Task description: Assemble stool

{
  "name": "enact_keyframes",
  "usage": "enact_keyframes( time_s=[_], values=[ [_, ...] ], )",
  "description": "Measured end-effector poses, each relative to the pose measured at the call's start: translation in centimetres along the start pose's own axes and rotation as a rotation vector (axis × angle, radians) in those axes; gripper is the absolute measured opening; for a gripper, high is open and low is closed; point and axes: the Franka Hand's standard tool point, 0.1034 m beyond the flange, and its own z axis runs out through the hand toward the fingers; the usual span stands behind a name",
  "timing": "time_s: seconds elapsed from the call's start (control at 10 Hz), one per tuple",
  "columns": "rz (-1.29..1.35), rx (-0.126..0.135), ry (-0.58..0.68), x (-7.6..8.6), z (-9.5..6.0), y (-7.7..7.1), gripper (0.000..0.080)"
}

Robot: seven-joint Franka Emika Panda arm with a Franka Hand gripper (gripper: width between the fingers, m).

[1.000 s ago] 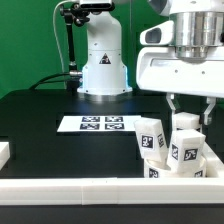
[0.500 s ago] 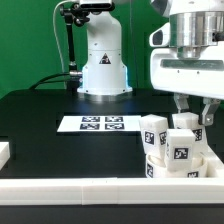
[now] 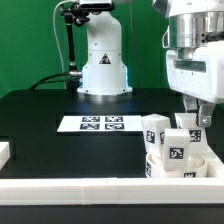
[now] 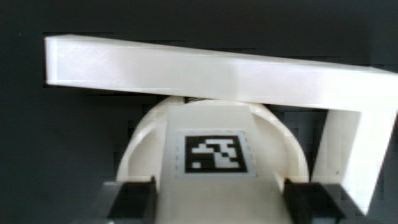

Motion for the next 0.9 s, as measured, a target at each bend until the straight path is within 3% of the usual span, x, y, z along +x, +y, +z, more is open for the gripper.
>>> enact_keyframes(
  time_s=[0.3,0.9],
  values=[
    [0.224,0.008,-0.027,-0.08,0.01,-0.18,0.034],
    [0.425,0.004,-0.052,-0.27,0.0,-0.15,0.034]
  ],
)
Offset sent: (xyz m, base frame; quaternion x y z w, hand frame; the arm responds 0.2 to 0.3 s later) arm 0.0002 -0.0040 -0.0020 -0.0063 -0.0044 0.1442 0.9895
